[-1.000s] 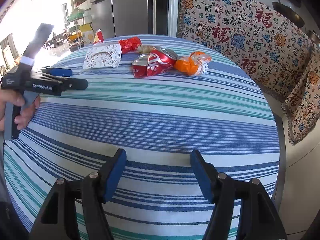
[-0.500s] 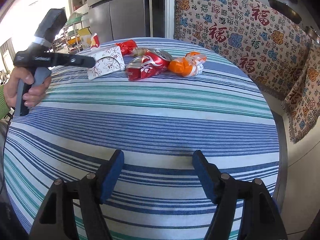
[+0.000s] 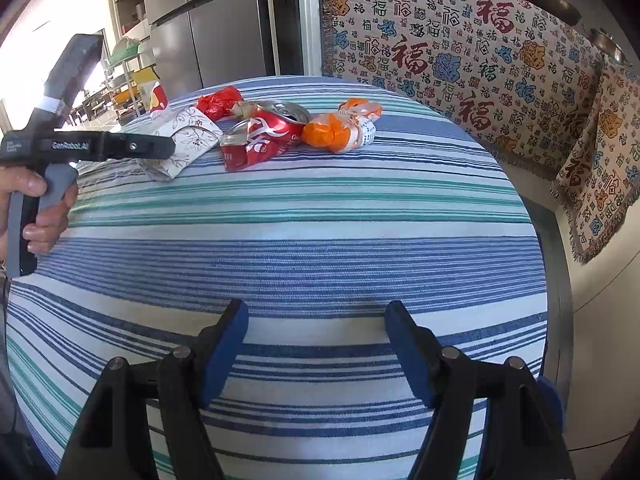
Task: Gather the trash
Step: 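Grasp the white floral paper box with the left tool while the right tool grasps the red Coca-Cola can, then lift and carry the paper box and red can over the blue wastebasket with both tools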
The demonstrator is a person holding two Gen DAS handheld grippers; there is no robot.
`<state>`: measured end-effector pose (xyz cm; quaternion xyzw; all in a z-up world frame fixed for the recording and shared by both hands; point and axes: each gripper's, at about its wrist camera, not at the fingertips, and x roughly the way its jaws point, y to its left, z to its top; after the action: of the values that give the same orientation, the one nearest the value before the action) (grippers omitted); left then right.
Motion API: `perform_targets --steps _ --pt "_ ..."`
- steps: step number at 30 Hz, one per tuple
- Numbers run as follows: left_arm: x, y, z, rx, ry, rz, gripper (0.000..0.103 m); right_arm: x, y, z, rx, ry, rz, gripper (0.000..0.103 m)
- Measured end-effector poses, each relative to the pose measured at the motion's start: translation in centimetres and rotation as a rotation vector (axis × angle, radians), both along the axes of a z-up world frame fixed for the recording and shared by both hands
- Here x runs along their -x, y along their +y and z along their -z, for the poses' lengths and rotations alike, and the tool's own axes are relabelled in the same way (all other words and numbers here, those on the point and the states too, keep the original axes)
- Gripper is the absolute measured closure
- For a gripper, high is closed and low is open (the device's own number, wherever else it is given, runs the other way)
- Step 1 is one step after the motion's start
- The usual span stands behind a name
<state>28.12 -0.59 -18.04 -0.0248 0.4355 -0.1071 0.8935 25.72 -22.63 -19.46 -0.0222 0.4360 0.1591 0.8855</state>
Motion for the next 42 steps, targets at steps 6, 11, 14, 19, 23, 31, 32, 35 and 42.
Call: perform_targets --steps 6,11,14,19,23,31,32,35,42 --pt "2.1 1.5 0.3 0.074 -0.013 -0.043 0.063 -2.7 1.7 -0.7 -0.132 0.009 0.031 0.031" --pt "5.5 1.4 0.4 0.062 -0.026 -0.098 0.064 -5.9 4.7 -0.7 -0.257 0.036 0.042 0.031" --pt "6.0 0.5 0.3 0.019 -0.046 -0.095 0.064 -7.9 6.0 -0.6 -0.261 0.032 0.085 0.031" --pt "6.6 0.3 0.5 -0.002 -0.071 -0.072 0.064 -10.4 6.7 -0.2 -0.288 0.043 0.144 0.031" --pt "6.3 0.8 0.5 0.027 -0.059 -0.079 0.064 -11.6 6.7 0.1 -0.298 0.042 0.171 0.037" --pt "6.3 0.7 0.6 0.03 -0.054 -0.07 0.064 -9.3 7.1 -1.1 -0.223 -0.004 0.113 0.1" --pt "6.2 0.7 0.6 0.032 -0.053 -0.069 0.064 -8.8 6.9 -1.3 -0.219 0.001 0.097 0.103" --pt "6.3 0.4 0.5 0.042 -0.049 -0.065 0.065 -6.8 5.5 -1.8 -0.215 0.023 0.059 0.103" --pt "6.5 0.4 0.4 0.048 -0.046 -0.077 0.065 -5.5 3.6 -1.8 -0.194 0.036 0.051 0.067"
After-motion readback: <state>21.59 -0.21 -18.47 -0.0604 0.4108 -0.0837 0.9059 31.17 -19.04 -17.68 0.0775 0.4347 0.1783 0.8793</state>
